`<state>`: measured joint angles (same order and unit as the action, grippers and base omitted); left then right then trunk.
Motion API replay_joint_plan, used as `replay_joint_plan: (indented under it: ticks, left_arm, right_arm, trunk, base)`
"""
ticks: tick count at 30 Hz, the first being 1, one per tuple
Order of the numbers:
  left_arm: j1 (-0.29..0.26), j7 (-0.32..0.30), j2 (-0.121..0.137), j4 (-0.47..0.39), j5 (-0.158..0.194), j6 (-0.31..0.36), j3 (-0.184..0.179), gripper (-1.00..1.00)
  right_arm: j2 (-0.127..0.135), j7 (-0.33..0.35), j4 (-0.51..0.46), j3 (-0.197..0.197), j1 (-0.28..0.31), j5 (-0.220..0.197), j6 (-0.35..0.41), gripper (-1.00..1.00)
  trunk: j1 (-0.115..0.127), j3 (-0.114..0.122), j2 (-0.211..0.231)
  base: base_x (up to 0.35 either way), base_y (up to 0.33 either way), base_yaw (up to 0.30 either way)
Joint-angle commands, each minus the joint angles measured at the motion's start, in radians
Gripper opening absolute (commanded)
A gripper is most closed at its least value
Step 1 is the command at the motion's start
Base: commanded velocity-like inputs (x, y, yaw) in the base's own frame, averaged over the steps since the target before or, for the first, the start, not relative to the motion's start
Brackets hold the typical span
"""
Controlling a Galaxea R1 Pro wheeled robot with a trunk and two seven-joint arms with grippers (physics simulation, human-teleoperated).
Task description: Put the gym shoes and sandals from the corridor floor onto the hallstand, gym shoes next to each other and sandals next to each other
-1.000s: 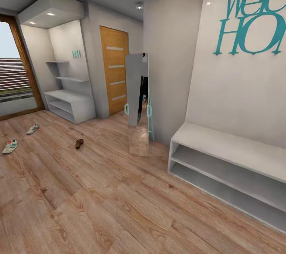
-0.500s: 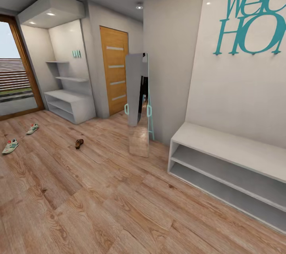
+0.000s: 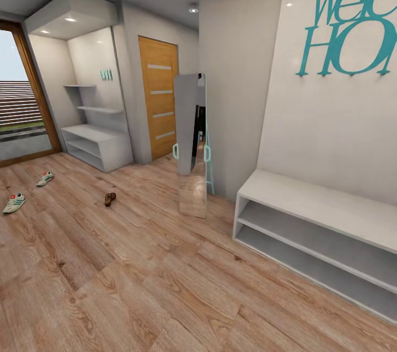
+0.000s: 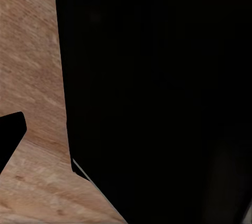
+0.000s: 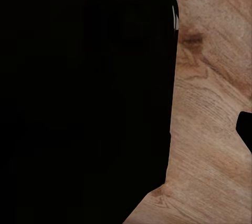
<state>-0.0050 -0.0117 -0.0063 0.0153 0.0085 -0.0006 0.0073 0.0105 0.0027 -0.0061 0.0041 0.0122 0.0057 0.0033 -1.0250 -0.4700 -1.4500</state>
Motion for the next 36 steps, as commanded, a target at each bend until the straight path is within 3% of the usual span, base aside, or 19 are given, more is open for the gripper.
replay_joint_plan:
  ticks: [1, 9, 16, 26, 27, 36]
  left_arm:
    - [0.000, 0.000, 0.000, 0.000, 0.000, 0.000, 0.000, 1.00]
    - [0.000, 0.001, 0.000, -0.006, 0.003, 0.001, 0.004, 1.00]
    - [-0.005, -0.034, 0.039, -0.045, 0.042, 0.005, 0.044, 1.00]
    - [-0.031, -0.084, 0.095, -0.101, 0.071, -0.003, 0.102, 1.00]
    - [-0.032, -0.086, 0.159, -0.179, 0.074, -0.004, 0.155, 1.00]
    - [-0.036, -0.090, 0.166, -0.228, 0.081, -0.010, 0.168, 1.00]
  right_arm:
    - [0.000, 0.000, 0.000, 0.000, 0.000, 0.000, 0.000, 1.00]
    - [0.003, 0.001, -0.006, 0.000, 0.005, 0.000, 0.001, 1.00]
    - [0.042, 0.002, -0.046, -0.007, 0.032, -0.008, 0.007, 1.00]
    - [0.098, 0.009, -0.102, -0.009, 0.085, -0.009, -0.001, 1.00]
    - [0.133, 0.011, -0.106, -0.009, 0.088, -0.009, -0.002, 1.00]
    - [0.146, 0.025, -0.109, -0.010, 0.097, -0.011, -0.005, 1.00]
  trunk:
    - [0.000, 0.000, 0.000]
    - [0.000, 0.000, 0.000]
    - [0.000, 0.000, 0.000]
    - [0.000, 0.000, 0.000]
    - [0.000, 0.000, 0.000]
    - [0.000, 0.000, 0.000]
  base:
    - [0.000, 0.000, 0.000]
    - [0.000, 0.000, 0.000]
    - [0.000, 0.000, 0.000]
    - [0.000, 0.000, 0.000]
    - [0.000, 0.000, 0.000]
    - [0.000, 0.000, 0.000]
